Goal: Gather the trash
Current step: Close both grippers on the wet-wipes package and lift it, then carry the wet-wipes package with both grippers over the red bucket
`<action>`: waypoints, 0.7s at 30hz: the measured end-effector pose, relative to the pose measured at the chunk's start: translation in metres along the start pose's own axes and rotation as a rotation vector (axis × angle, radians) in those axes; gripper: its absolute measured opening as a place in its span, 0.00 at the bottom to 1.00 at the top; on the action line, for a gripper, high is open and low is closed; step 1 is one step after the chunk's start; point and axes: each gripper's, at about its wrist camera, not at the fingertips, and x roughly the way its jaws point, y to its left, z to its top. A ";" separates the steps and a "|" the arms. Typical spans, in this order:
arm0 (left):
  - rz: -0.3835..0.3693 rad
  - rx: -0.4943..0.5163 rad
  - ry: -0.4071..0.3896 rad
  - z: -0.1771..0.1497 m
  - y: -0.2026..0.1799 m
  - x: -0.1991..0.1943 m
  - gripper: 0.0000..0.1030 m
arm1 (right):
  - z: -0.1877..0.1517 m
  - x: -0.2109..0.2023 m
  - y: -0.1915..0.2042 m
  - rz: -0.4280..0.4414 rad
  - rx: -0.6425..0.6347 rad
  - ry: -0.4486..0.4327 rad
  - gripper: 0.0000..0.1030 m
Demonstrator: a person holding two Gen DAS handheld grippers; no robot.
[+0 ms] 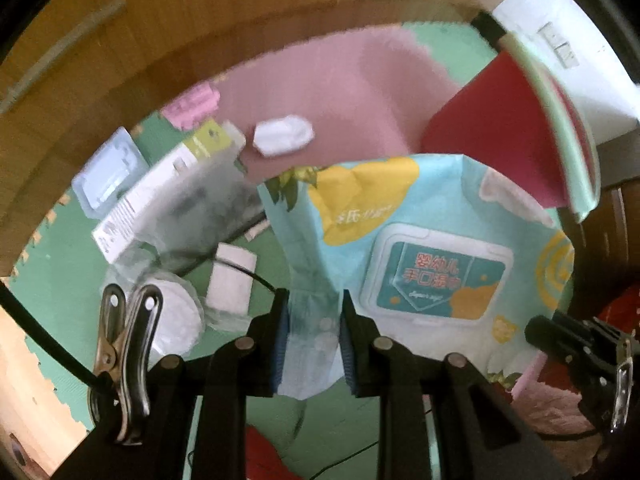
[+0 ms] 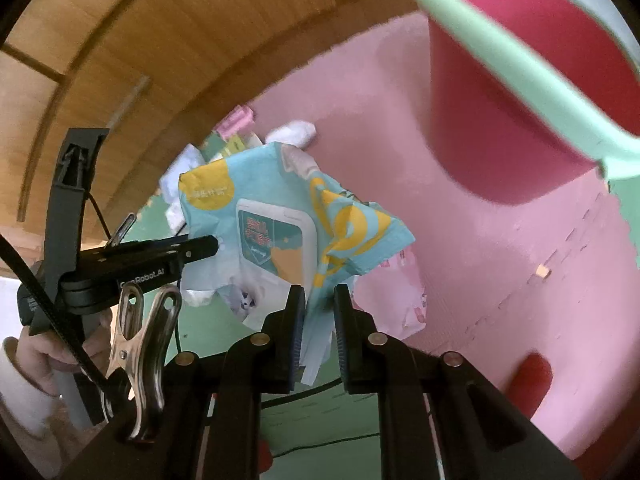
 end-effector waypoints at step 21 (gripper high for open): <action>-0.079 0.069 -0.321 0.042 -0.113 -0.129 0.23 | 0.013 -0.136 -0.039 -0.010 0.026 -0.311 0.16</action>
